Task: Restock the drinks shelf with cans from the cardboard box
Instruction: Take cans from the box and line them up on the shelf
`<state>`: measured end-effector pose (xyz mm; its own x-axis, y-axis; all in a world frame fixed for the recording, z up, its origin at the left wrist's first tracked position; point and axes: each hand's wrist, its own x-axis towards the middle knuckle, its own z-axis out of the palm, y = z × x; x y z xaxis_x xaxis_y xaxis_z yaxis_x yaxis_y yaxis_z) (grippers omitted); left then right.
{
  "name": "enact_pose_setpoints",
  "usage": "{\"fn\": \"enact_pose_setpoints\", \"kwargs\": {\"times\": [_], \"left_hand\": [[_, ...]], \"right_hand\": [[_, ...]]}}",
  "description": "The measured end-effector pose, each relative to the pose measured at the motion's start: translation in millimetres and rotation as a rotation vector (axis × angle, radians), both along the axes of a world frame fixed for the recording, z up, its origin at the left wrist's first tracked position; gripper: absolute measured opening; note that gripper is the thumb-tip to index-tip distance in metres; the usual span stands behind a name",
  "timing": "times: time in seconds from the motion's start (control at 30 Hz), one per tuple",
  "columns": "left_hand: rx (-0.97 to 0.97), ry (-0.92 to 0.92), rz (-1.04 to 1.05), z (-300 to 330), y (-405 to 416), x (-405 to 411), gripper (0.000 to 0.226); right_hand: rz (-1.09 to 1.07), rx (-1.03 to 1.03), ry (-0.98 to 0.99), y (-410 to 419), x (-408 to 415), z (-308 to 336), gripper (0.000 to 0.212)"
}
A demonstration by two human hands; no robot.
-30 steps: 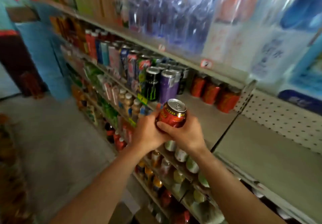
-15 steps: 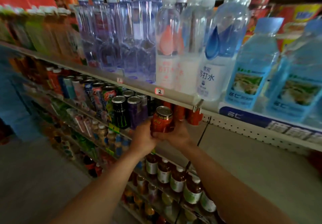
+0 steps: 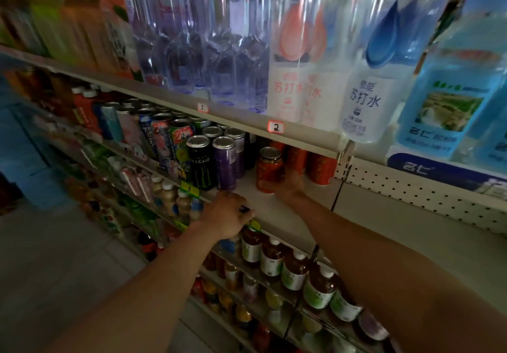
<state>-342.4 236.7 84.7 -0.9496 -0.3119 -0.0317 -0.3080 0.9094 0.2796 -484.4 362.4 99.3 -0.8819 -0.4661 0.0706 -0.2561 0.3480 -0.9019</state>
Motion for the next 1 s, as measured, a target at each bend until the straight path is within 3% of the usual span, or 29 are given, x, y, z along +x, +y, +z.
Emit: {"fn": "enact_pose_setpoints", "kwargs": {"times": [0.2,0.63,1.0], "left_hand": [[0.024,-0.063,-0.076,6.4,-5.5,-1.8,0.046],[0.017,-0.08,-0.082,5.2,-9.4,-5.7,0.051],[0.025,-0.077,-0.064,3.3,-10.1,-5.8,0.054]], "right_hand": [[-0.082,0.159,0.093,-13.7,-4.1,-18.7,0.071],[-0.251,0.233,0.066,-47.6,-24.4,-26.5,0.065],[-0.244,0.341,-0.028,-54.6,-37.5,-25.7,0.074]]}}
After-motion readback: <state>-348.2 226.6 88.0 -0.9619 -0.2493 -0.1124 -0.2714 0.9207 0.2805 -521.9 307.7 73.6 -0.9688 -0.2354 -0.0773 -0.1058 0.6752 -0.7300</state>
